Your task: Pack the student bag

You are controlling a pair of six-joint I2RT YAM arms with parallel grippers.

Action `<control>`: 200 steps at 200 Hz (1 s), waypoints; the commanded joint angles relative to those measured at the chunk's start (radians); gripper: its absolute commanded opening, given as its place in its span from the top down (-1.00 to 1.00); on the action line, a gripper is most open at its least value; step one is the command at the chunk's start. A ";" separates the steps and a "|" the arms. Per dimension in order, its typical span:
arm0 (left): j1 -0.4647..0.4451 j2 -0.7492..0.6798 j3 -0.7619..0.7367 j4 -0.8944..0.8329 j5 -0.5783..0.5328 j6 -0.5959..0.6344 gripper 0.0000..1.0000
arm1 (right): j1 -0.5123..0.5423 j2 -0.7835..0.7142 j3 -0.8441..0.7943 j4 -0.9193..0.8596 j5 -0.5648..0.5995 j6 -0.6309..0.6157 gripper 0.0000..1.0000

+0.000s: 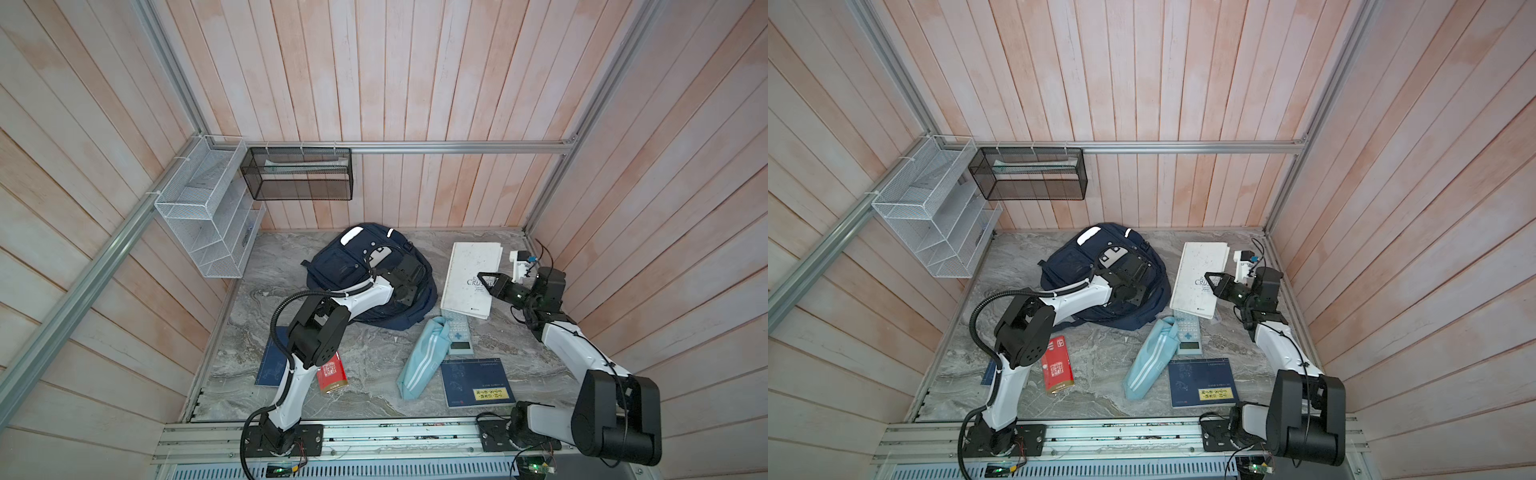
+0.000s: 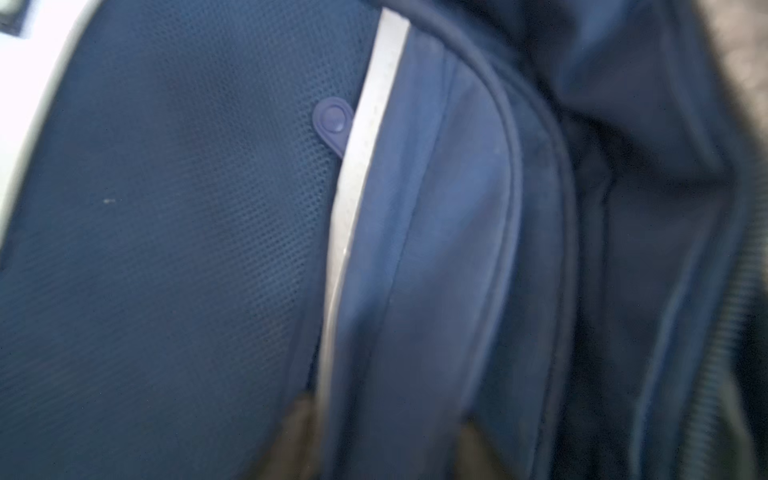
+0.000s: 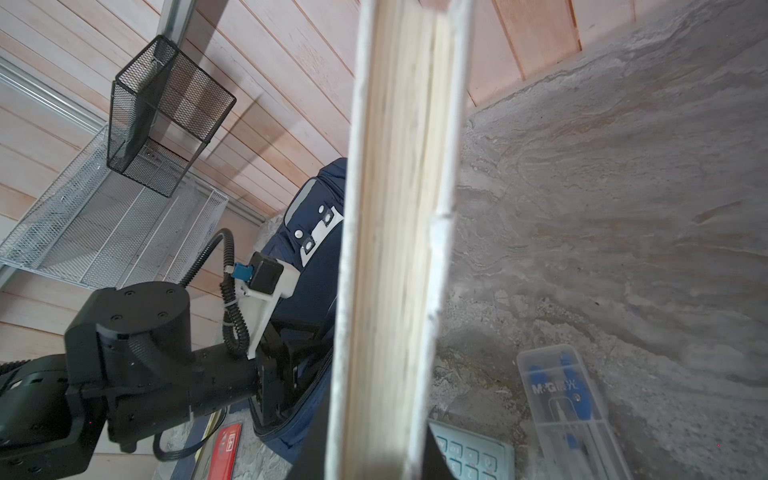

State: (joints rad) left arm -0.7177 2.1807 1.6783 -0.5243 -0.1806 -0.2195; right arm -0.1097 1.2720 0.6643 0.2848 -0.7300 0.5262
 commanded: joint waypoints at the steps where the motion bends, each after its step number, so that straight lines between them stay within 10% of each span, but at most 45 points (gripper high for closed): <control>1: 0.012 -0.035 0.041 -0.046 0.014 0.017 1.00 | 0.035 0.006 -0.009 0.099 -0.015 0.054 1.00; 93: 0.183 -0.249 0.179 -0.025 0.354 -0.027 1.00 | 0.341 0.104 -0.012 0.309 0.212 0.366 1.00; 200: 0.248 -0.313 0.239 -0.028 0.527 -0.020 1.00 | 0.600 0.815 0.484 0.690 0.470 0.619 1.00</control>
State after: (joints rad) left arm -0.4953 1.9526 1.8473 -0.6319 0.2722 -0.2394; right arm 0.4683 1.9781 1.0126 0.7692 -0.3538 1.0634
